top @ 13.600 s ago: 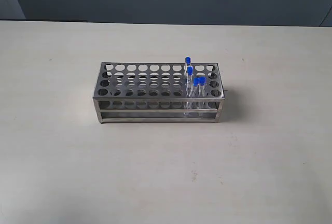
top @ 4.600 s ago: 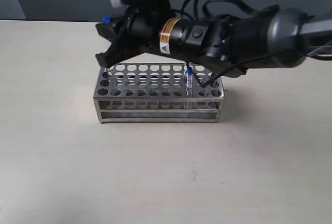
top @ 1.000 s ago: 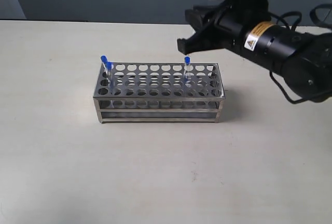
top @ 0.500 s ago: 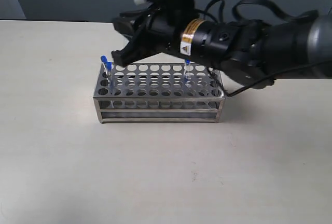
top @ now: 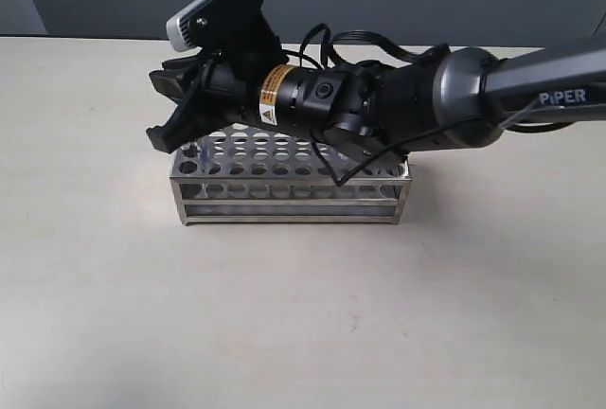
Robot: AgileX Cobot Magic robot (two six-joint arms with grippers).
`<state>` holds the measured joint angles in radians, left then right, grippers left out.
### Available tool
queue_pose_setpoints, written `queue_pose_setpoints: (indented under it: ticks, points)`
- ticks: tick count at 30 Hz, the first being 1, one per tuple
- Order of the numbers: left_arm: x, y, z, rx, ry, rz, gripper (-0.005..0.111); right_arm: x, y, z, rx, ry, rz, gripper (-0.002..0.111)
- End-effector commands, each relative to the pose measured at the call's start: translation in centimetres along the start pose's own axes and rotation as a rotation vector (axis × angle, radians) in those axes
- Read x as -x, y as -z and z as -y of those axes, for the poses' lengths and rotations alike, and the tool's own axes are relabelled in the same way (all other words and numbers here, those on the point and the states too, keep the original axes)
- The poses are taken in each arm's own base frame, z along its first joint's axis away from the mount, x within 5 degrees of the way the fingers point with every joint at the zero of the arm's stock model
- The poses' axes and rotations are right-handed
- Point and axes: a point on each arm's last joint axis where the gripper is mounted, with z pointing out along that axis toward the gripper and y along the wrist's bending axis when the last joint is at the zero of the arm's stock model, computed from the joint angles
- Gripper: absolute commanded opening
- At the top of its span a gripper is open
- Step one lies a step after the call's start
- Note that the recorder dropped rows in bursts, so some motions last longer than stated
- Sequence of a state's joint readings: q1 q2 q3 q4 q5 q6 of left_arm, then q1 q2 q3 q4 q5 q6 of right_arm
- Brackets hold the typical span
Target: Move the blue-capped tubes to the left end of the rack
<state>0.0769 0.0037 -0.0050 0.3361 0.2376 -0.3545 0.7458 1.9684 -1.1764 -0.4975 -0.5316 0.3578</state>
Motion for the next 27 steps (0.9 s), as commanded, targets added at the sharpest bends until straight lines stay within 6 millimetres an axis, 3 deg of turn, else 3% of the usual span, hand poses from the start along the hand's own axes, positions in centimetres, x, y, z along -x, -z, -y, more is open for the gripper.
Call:
queue_pose_setpoints:
  ticks: [1,15,18,23,25,27]
  points:
    - [-0.1,0.0,0.1,-0.011,0.003,0.004,0.000,-0.9,-0.5,0.0,0.008,-0.001,-0.028,0.000]
    - [-0.1,0.0,0.1,-0.011,0.003,0.004,0.000,-4.9,-1.9,-0.1,0.019,-0.031,-0.111,0.002]
    - [-0.1,0.0,0.1,-0.011,0.003,0.004,0.000,-4.7,-1.9,-0.3,0.042,-0.006,-0.101,0.016]
    - [-0.1,0.0,0.1,-0.011,0.003,0.004,0.000,-3.9,-1.6,-0.4,0.057,0.020,-0.080,0.057]
    - [-0.1,0.0,0.1,-0.011,0.003,0.004,0.000,-3.5,-1.5,-0.4,0.052,0.029,-0.075,0.063]
    - [-0.1,0.0,0.1,-0.011,0.003,0.004,0.000,-2.6,-1.0,-0.1,0.030,0.038,-0.084,0.061]
